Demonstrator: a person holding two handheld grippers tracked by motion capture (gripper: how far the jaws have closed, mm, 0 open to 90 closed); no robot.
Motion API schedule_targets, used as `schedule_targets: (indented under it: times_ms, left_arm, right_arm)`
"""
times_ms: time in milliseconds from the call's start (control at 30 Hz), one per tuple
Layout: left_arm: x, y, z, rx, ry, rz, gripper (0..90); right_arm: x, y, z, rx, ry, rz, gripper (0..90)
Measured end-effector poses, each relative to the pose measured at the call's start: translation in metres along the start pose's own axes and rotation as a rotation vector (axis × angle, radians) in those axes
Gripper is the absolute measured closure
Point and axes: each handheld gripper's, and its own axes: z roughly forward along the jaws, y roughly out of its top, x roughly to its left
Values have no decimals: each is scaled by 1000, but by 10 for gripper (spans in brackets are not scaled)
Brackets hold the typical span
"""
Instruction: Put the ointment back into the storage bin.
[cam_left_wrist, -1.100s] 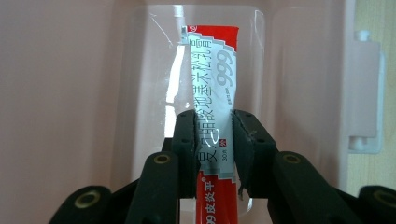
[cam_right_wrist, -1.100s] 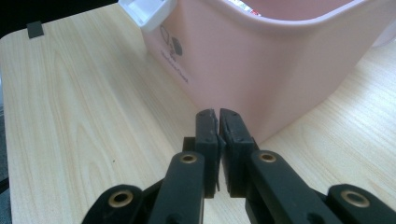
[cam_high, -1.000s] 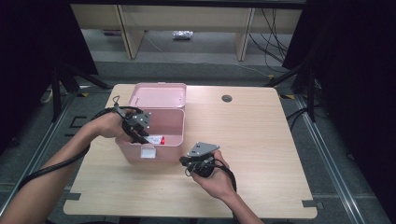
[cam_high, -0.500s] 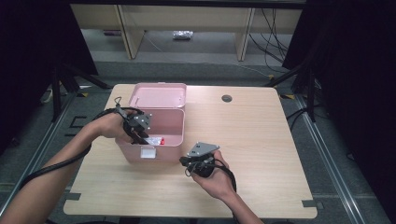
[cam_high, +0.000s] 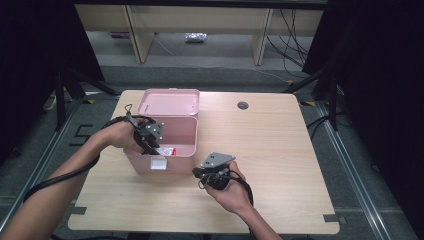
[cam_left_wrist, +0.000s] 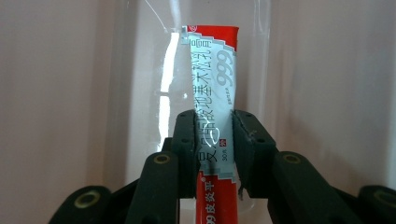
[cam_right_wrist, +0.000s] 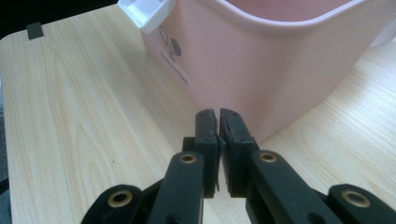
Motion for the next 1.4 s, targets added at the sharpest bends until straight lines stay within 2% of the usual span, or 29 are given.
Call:
schedule_targets:
  times_ms: [433,567,667,700,733,767,1000,1067,1133,1233,1267,1300,1333,1400]
  left_arm:
    - [2,0,6,8,-2,-3,711]
    - [4,2,7,26,-7,7,711]
    - [4,2,9,17,-5,-2,711]
    - [6,3,8,38,-6,23,711]
    - [6,3,8,38,-7,21,711]
    - [4,3,10,17,-6,-3,711]
    - [5,5,11,22,-5,3,710]
    - [5,5,12,20,-7,-2,710]
    - [5,4,12,22,-5,-1,710]
    - [5,4,14,19,-7,-7,710]
    - [7,4,13,43,-9,19,710]
    - [5,3,15,19,-10,-10,710]
    - [5,3,15,29,-9,1,710]
    - [5,3,16,27,-11,-2,710]
  right_arm:
    - [0,0,0,1,-2,-1,868]
    - [0,0,0,1,0,-1,868]
    - [0,0,0,0,-1,0,868]
    - [0,0,0,-1,0,0,868]
    - [0,0,0,-1,0,0,868]
    - [0,0,0,-1,0,0,868]
    - [0,0,0,-1,1,1,867]
    - [-1,0,0,-6,-1,-21,867]
    - [0,0,0,-3,2,-2,867]
    - [0,0,-1,-2,0,1,867]
    - [0,0,-1,-2,0,0,867]
    - [0,0,-1,-2,0,0,867]
    - [0,0,-1,-2,-1,0,867]
    - [0,0,-1,-1,-2,1,867]
